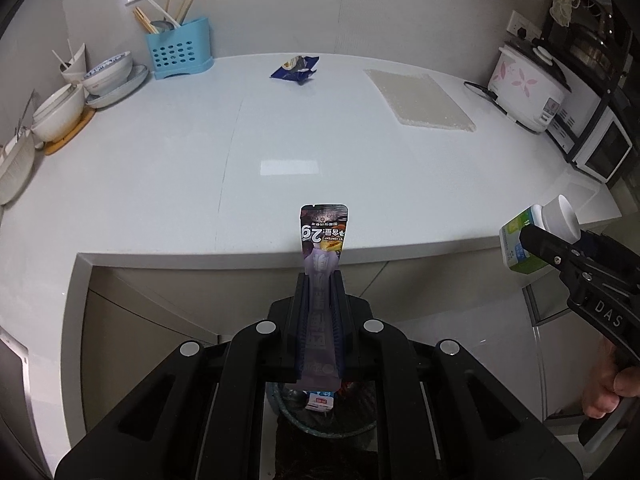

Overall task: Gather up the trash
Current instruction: 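Carry the purple packet and pill bottle down over the trash bin, then open right tool to drop pill bottle while left tool drops purple packet into bin, then raise both open tools back over the counter, then grasp the blue snack wrapper with left tool while right tool grasps the bubble wrap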

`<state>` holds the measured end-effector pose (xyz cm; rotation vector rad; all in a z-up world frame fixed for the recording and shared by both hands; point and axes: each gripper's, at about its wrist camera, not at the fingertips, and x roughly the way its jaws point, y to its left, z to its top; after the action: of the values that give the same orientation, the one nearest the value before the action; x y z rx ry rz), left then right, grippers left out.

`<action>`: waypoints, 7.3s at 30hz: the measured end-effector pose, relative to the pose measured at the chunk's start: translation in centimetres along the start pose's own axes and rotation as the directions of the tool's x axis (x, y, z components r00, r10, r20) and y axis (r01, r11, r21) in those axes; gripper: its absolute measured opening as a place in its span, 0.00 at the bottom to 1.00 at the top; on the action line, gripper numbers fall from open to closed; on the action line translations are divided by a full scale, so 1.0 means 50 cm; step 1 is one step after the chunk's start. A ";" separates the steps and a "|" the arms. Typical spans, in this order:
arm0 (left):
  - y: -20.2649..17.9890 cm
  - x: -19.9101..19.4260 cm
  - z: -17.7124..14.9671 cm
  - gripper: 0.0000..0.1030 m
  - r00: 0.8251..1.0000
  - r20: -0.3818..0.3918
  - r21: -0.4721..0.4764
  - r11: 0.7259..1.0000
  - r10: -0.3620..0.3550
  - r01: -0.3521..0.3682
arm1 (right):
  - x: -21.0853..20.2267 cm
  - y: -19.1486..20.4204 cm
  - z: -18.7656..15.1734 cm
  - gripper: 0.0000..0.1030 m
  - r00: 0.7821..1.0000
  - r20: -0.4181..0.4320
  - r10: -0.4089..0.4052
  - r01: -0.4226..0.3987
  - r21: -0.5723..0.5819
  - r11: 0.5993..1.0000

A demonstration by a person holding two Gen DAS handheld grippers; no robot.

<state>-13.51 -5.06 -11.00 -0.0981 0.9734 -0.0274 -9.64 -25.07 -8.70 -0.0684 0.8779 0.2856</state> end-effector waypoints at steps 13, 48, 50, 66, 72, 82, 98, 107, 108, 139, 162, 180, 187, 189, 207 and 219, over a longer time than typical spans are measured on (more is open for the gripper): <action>0.004 0.092 -0.121 0.10 0.998 -0.061 -0.057 0.998 -0.019 0.015 | 0.078 -0.016 -0.133 0.45 0.990 -0.134 0.034 -0.035 -0.004 0.999; 0.032 0.194 -0.235 0.10 0.985 -0.170 -0.096 0.994 0.031 -0.048 | 0.284 0.070 -0.264 0.57 0.933 -0.354 0.065 -0.106 -0.099 0.989; 0.030 0.201 -0.237 0.10 0.984 -0.176 -0.095 0.994 0.033 -0.051 | 0.282 0.065 -0.267 0.64 0.935 -0.349 0.054 -0.094 -0.098 0.991; -0.026 0.317 -0.289 0.10 0.962 -0.273 -0.064 0.998 -0.004 -0.015 | 0.225 -0.051 -0.295 0.92 0.961 -0.278 -0.015 0.010 -0.017 1.000; -0.065 0.352 -0.295 0.10 0.954 -0.299 -0.030 0.999 -0.022 0.013 | 0.210 -0.095 -0.319 0.92 0.957 -0.286 -0.055 0.061 0.012 0.998; -0.115 0.376 -0.311 0.15 0.948 -0.316 0.001 0.999 -0.042 0.045 | 0.200 -0.156 -0.355 0.92 0.946 -0.314 -0.076 0.097 0.051 0.994; -0.114 0.355 -0.304 0.82 0.966 -0.259 -0.033 0.999 -0.024 0.016 | 0.200 -0.161 -0.343 0.92 0.955 -0.291 -0.064 0.085 0.062 0.994; -0.089 0.257 -0.234 0.94 0.988 -0.153 -0.053 0.999 0.002 -0.010 | 0.148 -0.160 -0.254 0.93 0.986 -0.160 -0.056 0.064 0.048 0.997; -0.087 0.244 -0.224 0.94 0.990 -0.141 -0.051 0.999 0.008 -0.015 | 0.140 -0.162 -0.239 0.93 0.988 -0.143 -0.055 0.062 0.050 0.997; 0.020 0.111 0.300 0.94 0.997 0.072 -0.004 1.000 -0.003 0.003 | 0.163 -0.212 0.261 0.93 0.987 0.014 -0.161 0.160 0.037 0.986; 0.117 0.462 0.630 0.94 0.996 0.011 0.051 0.995 -0.085 0.085 | 0.485 -0.284 0.476 0.93 0.948 -0.188 -0.258 0.278 0.090 0.956; 0.116 0.653 0.718 0.66 0.994 -0.080 0.044 0.996 -0.074 0.077 | 0.609 -0.364 0.464 0.93 0.924 -0.342 -0.168 0.255 0.228 0.940; 0.117 0.655 0.722 0.18 0.994 -0.091 0.063 0.996 -0.054 0.060 | 0.606 -0.346 0.478 0.56 0.924 -0.358 -0.134 0.207 0.173 0.963; 0.121 0.654 0.720 0.15 0.995 -0.088 0.068 0.996 -0.049 0.055 | 0.603 -0.338 0.481 0.36 0.928 -0.355 -0.115 0.185 0.169 0.968; 0.141 0.573 0.692 0.10 0.996 -0.054 0.086 0.994 -0.067 0.072 | 0.562 -0.318 0.473 0.10 0.948 -0.301 -0.103 0.172 0.212 0.962; 0.130 0.476 0.652 0.10 0.997 -0.024 0.101 0.992 -0.074 0.076 | 0.468 -0.296 0.446 0.09 0.966 -0.241 -0.091 0.148 0.231 0.962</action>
<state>26.69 2.11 -13.00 -0.0408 0.9867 -0.1473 25.23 -30.24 -13.27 0.0787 1.1285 0.0520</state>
